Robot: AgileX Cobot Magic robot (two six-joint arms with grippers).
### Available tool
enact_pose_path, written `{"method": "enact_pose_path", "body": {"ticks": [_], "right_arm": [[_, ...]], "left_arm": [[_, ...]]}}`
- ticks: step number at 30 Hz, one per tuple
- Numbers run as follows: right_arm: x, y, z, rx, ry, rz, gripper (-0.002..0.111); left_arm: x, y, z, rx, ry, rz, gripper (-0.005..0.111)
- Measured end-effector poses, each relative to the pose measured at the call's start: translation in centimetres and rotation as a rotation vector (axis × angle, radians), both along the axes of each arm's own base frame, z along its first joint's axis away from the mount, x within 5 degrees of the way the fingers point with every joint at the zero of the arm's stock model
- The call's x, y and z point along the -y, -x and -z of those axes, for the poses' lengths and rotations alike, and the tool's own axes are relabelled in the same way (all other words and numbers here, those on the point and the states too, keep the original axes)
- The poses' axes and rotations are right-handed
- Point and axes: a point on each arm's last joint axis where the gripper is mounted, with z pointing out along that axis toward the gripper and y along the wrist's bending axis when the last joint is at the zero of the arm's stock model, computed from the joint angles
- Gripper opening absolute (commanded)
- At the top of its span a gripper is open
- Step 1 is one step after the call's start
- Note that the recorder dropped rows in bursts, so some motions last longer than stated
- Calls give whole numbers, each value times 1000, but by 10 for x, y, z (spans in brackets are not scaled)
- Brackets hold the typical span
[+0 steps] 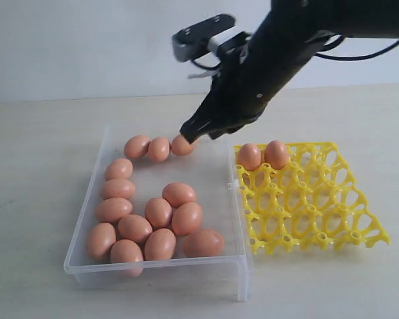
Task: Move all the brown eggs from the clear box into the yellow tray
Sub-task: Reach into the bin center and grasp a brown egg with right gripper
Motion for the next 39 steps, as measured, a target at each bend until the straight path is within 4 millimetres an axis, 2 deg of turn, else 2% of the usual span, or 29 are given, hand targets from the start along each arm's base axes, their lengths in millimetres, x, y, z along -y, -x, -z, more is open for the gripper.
{"method": "enact_pose_path", "body": {"ticks": [5,7,11,19,32,34,36,39], "right_arm": [[-29,-6,28,-159,98,-175,56],[-38,-11,38,-195,128,-212,62],[-53,-22,56,-248,181,-261,62],[-72,-39,75,-212,266,-417,62],[-81,-53,114,-196,301,-445,62],[-81,-53,122,-206,306,-445,59],[-82,-54,129,-214,310,-445,50],[-83,-55,131,-206,306,-444,18]], "left_arm": [[0,0,0,0,0,0,0],[0,0,0,0,0,0,0],[0,0,0,0,0,0,0],[0,0,0,0,0,0,0],[0,0,0,0,0,0,0],[0,0,0,0,0,0,0],[0,0,0,0,0,0,0],[0,0,0,0,0,0,0]]}}
